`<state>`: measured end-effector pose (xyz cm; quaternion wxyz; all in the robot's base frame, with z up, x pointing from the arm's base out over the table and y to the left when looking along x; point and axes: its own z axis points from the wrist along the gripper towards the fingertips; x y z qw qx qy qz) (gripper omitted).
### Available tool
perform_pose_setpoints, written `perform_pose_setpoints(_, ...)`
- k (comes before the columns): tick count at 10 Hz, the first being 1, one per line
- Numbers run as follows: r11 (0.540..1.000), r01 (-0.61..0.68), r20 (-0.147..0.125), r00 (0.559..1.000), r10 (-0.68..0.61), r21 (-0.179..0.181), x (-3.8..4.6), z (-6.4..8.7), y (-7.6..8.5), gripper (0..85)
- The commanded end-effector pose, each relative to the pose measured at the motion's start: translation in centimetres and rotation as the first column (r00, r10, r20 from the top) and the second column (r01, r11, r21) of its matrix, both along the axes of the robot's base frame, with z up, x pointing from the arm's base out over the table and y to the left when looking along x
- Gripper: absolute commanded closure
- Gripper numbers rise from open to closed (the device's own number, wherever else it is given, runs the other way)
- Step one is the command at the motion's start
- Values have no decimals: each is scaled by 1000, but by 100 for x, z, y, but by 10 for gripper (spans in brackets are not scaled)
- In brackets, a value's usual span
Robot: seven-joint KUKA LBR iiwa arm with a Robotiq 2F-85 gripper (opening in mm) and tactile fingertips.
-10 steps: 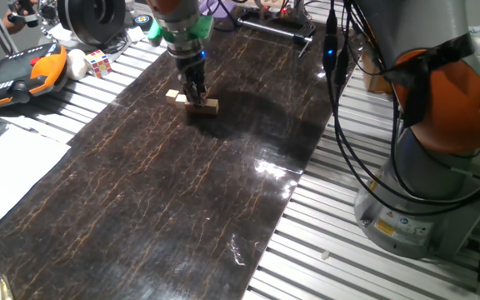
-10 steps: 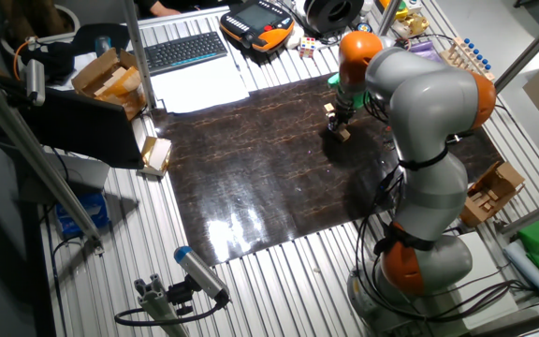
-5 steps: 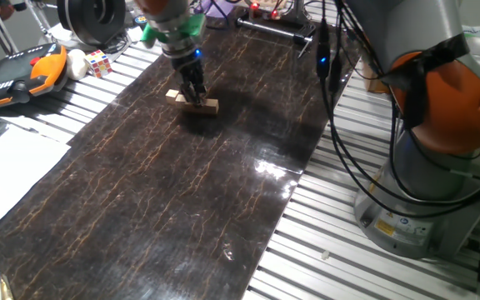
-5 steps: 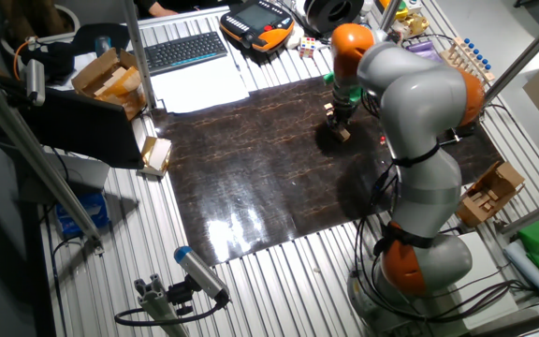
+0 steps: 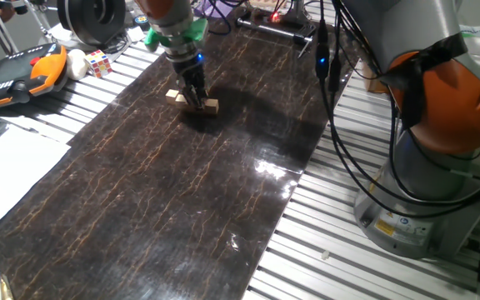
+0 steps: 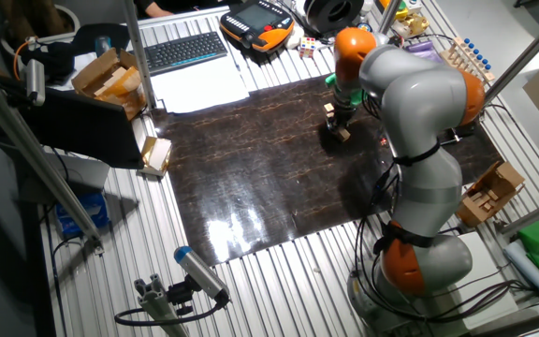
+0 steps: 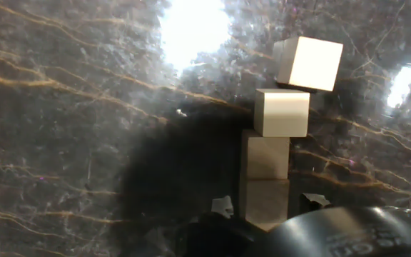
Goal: Stack the blocks in a vertical line of five
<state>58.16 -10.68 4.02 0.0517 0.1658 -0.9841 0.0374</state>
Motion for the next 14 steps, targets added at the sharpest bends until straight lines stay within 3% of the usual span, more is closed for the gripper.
perform_pose_setpoints(1, 1000, 0, 0, 1000, 0, -3, 2, -6, -2, 360)
perform_pose_setpoints(4, 1000, -6, -33, 999, 6, 2, -28, -1, -25, 453)
perform_pose_setpoints(7, 1000, -12, -38, 999, 12, 2, -43, 25, -25, 523)
perform_pose_setpoints(8, 1000, -13, -26, 1000, 13, -7, -37, 61, -20, 497)
perform_pose_setpoints(11, 1000, 7, -38, 999, -7, 3, -3, 238, 20, 493)
perform_pose_setpoints(14, 1000, 18, -62, 998, -19, -9, -82, 423, 29, 493)
